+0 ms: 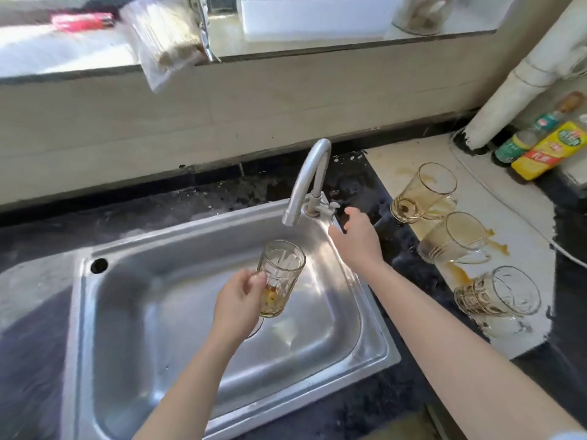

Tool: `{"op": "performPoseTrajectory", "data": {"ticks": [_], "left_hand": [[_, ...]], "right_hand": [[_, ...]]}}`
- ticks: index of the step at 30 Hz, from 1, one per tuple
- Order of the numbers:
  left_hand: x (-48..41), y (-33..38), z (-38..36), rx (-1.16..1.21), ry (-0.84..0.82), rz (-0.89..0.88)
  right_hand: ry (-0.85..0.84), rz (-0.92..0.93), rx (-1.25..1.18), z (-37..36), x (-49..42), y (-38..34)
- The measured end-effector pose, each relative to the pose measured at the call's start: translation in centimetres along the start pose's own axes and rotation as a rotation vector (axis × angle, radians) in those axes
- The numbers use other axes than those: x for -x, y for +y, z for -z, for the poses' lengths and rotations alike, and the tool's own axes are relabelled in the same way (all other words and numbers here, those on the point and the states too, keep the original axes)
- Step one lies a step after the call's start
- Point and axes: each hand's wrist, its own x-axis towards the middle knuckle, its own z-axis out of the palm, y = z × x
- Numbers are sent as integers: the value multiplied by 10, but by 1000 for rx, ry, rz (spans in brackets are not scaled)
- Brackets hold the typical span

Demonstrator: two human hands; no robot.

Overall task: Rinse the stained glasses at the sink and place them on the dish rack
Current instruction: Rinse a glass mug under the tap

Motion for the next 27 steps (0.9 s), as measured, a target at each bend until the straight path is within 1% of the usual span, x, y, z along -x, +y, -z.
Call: {"op": "performPoseTrajectory", "data": {"ticks": [4,10,13,19,27], "left_hand": [[-8,-6,-1,41,-7,0],[-12,-4,-4,93,16,20],[-10,-1,-6,158,21,17],[-10,-5,-8,236,17,36],[-3,-7,-9,316,57,42]], "right_hand": [[-24,117,343,-9,-45,-7],[18,210,664,-8,-64,-19],[-6,295,780,-7,-59,-24],[-60,365,904,-8,-54,-25],[-104,463,964,-12,-53,-23]]}}
